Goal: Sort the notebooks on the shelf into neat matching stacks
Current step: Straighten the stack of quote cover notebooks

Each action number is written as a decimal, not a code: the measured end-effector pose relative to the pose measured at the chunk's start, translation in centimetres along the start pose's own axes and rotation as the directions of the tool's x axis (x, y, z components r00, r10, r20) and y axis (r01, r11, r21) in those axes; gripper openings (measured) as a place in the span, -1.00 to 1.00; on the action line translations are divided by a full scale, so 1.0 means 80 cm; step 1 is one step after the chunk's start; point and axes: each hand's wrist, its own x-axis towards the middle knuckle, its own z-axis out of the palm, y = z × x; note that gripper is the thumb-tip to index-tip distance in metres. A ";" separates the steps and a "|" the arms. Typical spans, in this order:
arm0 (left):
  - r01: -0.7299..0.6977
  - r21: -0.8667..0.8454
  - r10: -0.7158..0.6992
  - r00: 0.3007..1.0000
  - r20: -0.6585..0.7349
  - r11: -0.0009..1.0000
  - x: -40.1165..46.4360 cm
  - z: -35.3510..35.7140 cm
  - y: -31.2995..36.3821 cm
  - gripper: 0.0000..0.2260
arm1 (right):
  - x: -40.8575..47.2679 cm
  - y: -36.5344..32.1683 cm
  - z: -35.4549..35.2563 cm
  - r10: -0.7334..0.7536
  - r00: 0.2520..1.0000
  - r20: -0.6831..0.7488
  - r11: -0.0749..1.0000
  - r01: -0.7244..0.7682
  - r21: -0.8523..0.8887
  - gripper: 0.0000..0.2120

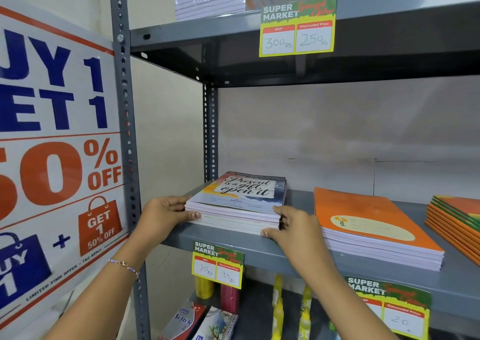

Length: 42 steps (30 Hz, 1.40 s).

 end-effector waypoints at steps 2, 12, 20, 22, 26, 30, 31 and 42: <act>-0.014 -0.019 0.014 1.000 -0.004 1.000 -0.001 0.003 0.002 -0.56 | -0.002 -0.002 -0.002 -0.018 1.000 -0.013 1.000 0.018 0.006 -0.44; -0.036 -0.069 0.031 0.997 -0.067 0.997 -0.001 0.006 -0.001 -0.77 | -0.005 -0.006 -0.005 -0.029 0.998 -0.061 0.998 0.032 0.047 -0.60; -0.034 -0.079 0.027 0.996 -0.082 0.996 0.000 0.005 -0.003 -0.81 | -0.006 -0.008 -0.002 -0.042 0.998 -0.057 0.999 0.040 -0.027 -0.62; -0.033 -0.062 0.027 0.996 -0.088 0.998 -0.001 0.006 -0.003 -0.82 | -0.008 -0.009 -0.001 -0.041 0.998 -0.050 0.998 0.038 -0.048 -0.62; -0.038 -0.086 0.031 0.996 -0.078 0.996 -0.005 0.006 -0.001 -0.67 | -0.012 -0.012 -0.004 -0.026 0.999 -0.035 1.000 0.026 0.000 -0.56; -0.008 -0.082 -0.001 0.994 -0.109 0.997 -0.003 0.006 -0.003 -0.53 | -0.012 -0.010 -0.003 0.016 1.000 -0.025 1.000 -0.016 0.010 -0.47; 0.001 -0.068 -0.009 0.994 -0.111 0.998 -0.002 0.006 -0.005 -0.54 | -0.012 -0.010 -0.003 0.018 0.999 -0.034 1.000 -0.018 0.010 -0.48; 0.047 -0.095 -0.059 0.990 -0.131 0.994 0.001 0.008 -0.004 -0.66 | -0.012 -0.004 -0.002 -0.007 0.998 -0.058 1.000 0.008 0.016 -0.47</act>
